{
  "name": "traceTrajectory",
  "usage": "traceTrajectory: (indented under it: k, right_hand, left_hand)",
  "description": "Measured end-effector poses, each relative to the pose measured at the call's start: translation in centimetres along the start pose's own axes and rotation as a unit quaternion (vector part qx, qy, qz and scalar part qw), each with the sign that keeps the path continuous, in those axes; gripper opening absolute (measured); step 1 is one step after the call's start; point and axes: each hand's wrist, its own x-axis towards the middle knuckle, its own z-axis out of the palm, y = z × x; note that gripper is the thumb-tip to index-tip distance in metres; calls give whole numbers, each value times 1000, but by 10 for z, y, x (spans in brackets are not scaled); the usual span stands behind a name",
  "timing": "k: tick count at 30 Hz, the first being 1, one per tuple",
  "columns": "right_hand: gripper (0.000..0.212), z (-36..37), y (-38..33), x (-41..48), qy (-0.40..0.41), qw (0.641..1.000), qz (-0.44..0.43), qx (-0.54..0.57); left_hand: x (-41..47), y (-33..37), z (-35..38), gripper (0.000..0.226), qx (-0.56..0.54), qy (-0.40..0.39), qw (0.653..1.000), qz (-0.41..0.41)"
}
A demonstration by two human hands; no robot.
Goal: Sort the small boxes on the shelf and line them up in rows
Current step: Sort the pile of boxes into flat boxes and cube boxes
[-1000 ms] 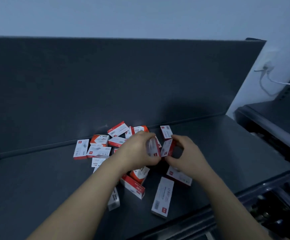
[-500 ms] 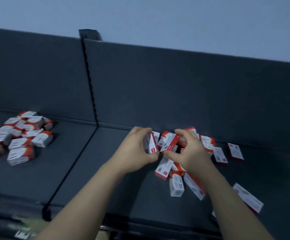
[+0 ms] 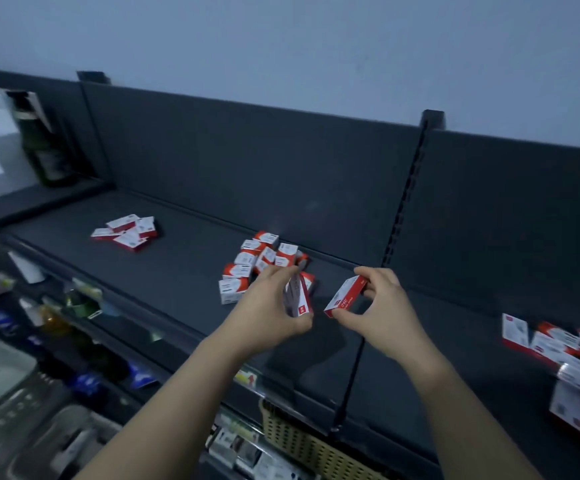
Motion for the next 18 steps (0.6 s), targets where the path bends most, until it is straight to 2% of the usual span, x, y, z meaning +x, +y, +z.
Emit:
traceTrajectory:
  k: [5, 9, 18]
  right_hand:
    - [71, 74, -45, 27, -46, 998, -24, 32]
    - [78, 126, -70, 54, -84, 995, -36, 34]
    - [83, 220, -114, 136, -121, 990, -58, 32]
  left_hand:
    - [-14, -59, -63, 61, 40, 45, 998, -33]
    - [-18, -107, -100, 71, 64, 79, 992, -77]
    - [20, -198, -159, 75, 93, 111, 976, -163]
